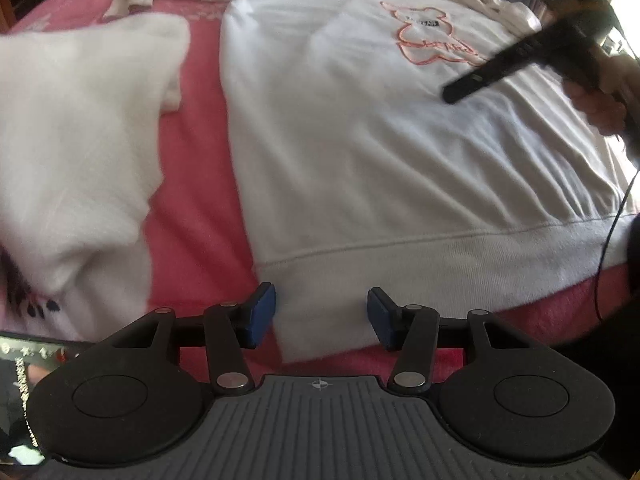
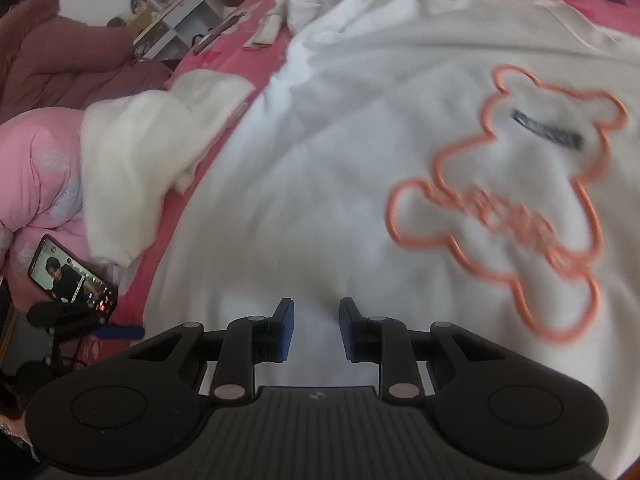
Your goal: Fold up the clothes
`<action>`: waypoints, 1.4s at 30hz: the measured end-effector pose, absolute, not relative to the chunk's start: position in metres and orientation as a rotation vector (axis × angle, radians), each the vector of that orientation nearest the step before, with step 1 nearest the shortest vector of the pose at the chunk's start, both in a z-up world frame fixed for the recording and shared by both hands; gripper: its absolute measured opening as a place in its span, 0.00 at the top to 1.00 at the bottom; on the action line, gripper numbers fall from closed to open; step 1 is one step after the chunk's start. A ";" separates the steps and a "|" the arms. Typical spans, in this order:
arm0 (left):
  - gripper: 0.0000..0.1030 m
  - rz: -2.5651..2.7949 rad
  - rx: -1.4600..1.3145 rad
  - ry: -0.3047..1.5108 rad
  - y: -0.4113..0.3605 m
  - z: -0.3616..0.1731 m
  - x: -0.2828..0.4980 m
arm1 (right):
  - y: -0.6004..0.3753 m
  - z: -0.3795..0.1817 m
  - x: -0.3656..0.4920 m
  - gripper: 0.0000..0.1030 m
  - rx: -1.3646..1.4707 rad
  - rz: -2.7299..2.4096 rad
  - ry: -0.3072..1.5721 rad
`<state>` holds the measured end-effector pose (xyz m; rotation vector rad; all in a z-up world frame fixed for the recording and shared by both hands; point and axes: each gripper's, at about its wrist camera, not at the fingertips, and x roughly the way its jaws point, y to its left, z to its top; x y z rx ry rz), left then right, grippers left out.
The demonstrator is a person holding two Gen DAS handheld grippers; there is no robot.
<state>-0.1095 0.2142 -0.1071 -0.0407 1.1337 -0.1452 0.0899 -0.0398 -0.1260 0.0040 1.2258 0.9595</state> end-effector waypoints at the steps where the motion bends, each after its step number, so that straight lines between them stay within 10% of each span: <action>1: 0.50 -0.141 -0.049 1.145 0.218 -0.107 -0.110 | -0.044 -0.124 0.086 0.74 -0.001 0.940 1.228; 21: 0.51 -0.303 -0.045 0.949 0.206 -0.087 -0.133 | -0.076 -0.051 0.000 0.76 0.039 0.561 1.051; 42: 0.50 -0.104 -0.072 0.910 0.192 -0.093 -0.086 | -0.177 -0.096 0.069 0.75 0.168 0.260 1.099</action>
